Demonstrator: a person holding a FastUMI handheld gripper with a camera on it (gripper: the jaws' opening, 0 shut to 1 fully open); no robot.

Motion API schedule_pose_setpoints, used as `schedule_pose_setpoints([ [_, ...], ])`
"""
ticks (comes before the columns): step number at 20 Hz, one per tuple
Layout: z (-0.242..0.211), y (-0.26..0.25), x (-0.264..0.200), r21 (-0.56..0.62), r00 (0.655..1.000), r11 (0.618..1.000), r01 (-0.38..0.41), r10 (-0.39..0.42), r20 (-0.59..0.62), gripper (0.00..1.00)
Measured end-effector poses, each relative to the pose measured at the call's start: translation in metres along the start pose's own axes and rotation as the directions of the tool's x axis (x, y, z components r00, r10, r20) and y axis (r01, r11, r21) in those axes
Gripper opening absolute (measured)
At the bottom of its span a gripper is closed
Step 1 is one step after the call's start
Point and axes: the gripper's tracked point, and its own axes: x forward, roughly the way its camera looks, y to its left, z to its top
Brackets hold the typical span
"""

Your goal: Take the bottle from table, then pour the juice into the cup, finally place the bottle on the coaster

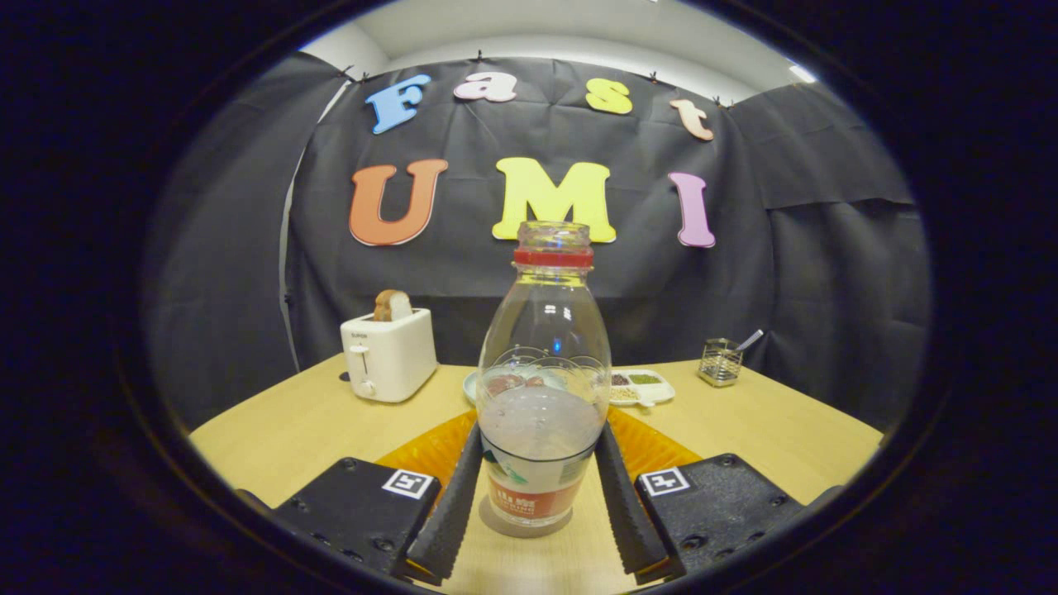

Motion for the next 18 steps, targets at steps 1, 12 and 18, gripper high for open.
schedule_pose_setpoints([
  [1,-0.005,0.002,0.006,-0.006,1.0,1.0,-0.001,0.001,-0.009,0.77],
  [12,-0.039,0.007,0.037,0.003,0.998,1.0,-0.005,0.006,-0.068,0.79],
  [18,-0.043,0.01,0.039,-0.01,0.997,1.0,-0.017,0.016,-0.076,0.82],
])
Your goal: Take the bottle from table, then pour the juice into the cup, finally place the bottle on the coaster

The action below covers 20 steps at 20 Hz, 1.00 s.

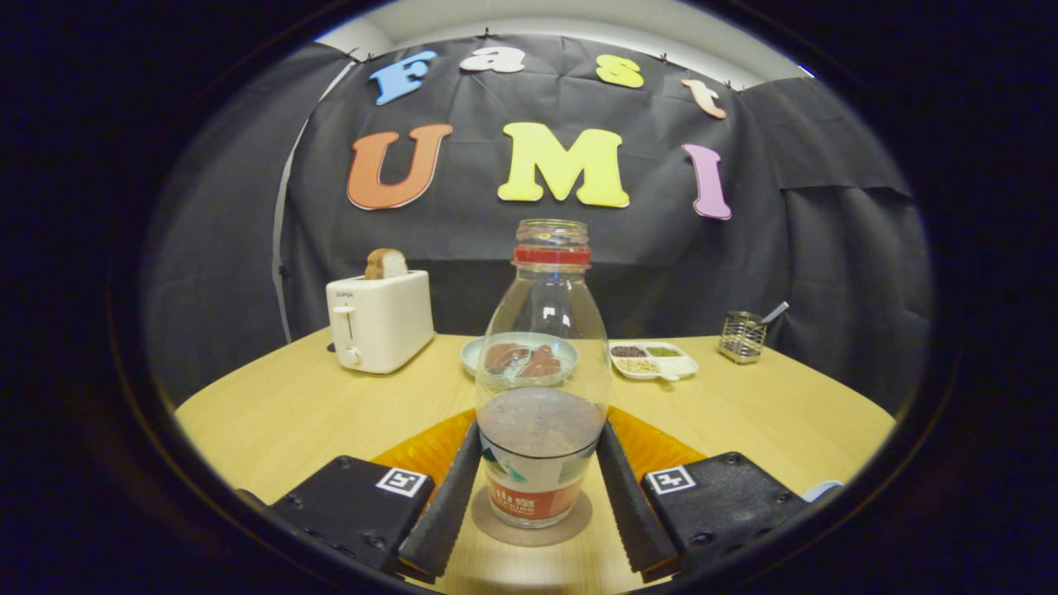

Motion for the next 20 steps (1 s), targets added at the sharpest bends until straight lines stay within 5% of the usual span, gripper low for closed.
schedule_pose_setpoints([
  [6,-0.004,-0.002,-0.002,-0.016,0.999,1.0,0.012,-0.013,-0.038,1.0],
  [13,0.012,0.002,-0.027,-0.012,1.0,1.0,0.002,-0.002,-0.008,1.0],
  [20,0.054,0.017,-0.108,-0.05,0.998,0.999,-0.019,0.022,0.054,1.0],
])
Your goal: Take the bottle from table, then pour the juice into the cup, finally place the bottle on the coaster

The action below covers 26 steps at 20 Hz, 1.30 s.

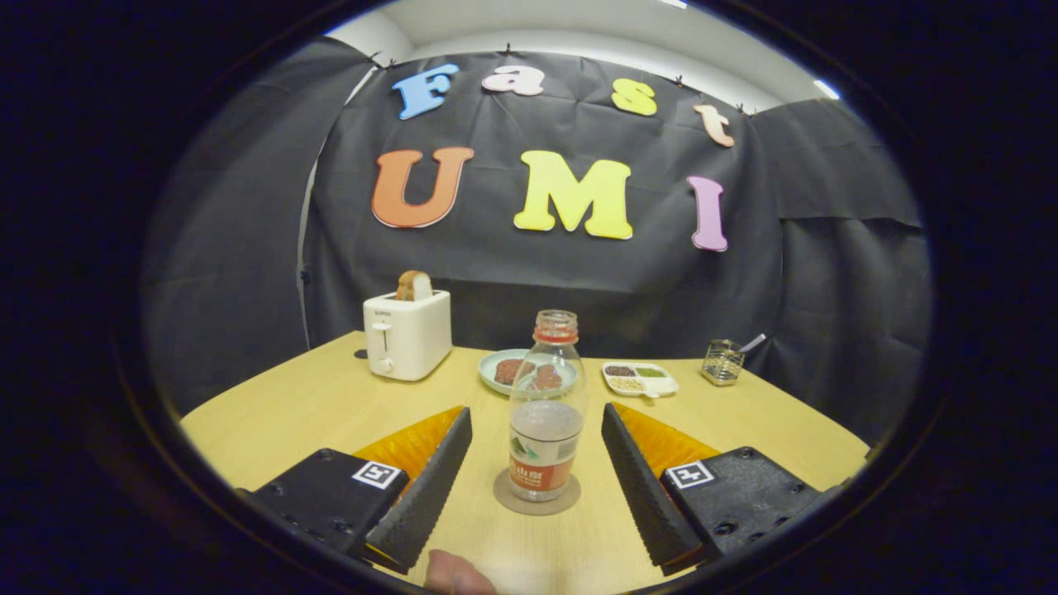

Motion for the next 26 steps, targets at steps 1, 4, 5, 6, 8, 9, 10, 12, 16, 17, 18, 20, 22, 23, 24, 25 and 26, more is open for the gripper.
schedule_pose_setpoints([
  [1,0.013,0.004,-0.017,0.012,1.0,1.0,-0.012,0.011,0.015,1.0],
  [4,0.063,0.012,-0.076,0.05,0.997,0.998,-0.046,0.042,0.071,1.0],
  [5,0.084,0.015,-0.098,0.065,0.993,0.996,-0.06,0.053,0.106,1.0],
  [6,0.104,0.017,-0.12,0.075,0.988,0.995,-0.071,0.06,0.143,1.0],
  [8,0.136,0.016,-0.161,0.082,0.98,0.994,-0.074,0.058,0.188,1.0],
  [9,0.145,0.014,-0.181,0.086,0.98,0.994,-0.066,0.049,0.191,1.0],
  [10,0.159,0.014,-0.2,0.096,0.976,0.993,-0.072,0.051,0.21,1.0],
  [12,0.177,0.019,-0.237,0.116,0.968,0.988,-0.105,0.074,0.241,1.0],
  [16,0.181,0.011,-0.298,0.092,0.963,0.99,-0.106,0.079,0.259,1.0],
  [17,0.18,0.015,-0.312,0.083,0.96,0.989,-0.123,0.097,0.262,1.0],
  [18,0.181,0.017,-0.327,0.077,0.957,0.987,-0.138,0.113,0.267,1.0],
  [20,0.186,0.018,-0.354,0.077,0.945,0.983,-0.166,0.137,0.299,1.0],
  [22,0.185,0.021,-0.375,0.087,0.937,0.977,-0.193,0.157,0.313,1.0],
  [23,0.185,0.022,-0.383,0.088,0.934,0.975,-0.206,0.17,0.314,1.0],
  [24,0.183,0.023,-0.388,0.085,0.933,0.973,-0.216,0.179,0.312,1.0],
  [25,0.182,0.022,-0.394,0.076,0.933,0.973,-0.217,0.184,0.31,1.0],
  [26,0.183,0.022,-0.398,0.067,0.932,0.974,-0.216,0.185,0.312,1.0],
])
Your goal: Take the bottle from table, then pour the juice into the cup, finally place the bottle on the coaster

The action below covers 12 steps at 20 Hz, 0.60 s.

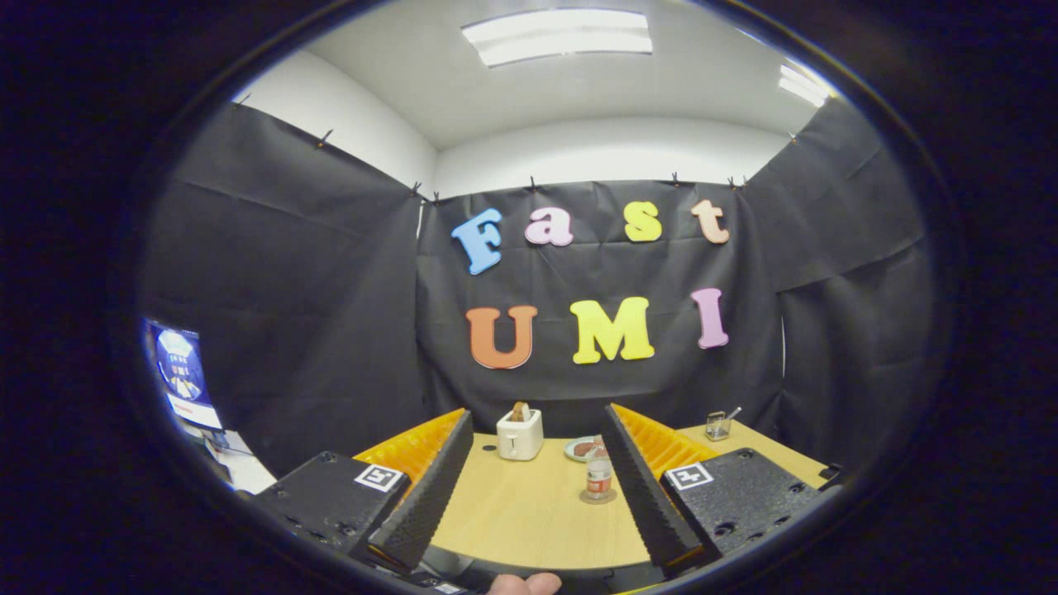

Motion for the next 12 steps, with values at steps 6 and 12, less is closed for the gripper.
schedule_pose_setpoints([
  [6,0.0012,0.0072,-0.0076,-0.004,1.0,1.0,-0.029,0.029,0.0,1.0],
  [12,-0.0064,0.0036,0.0,0.015,0.999,0.999,-0.03,0.03,-0.024,1.0],
])
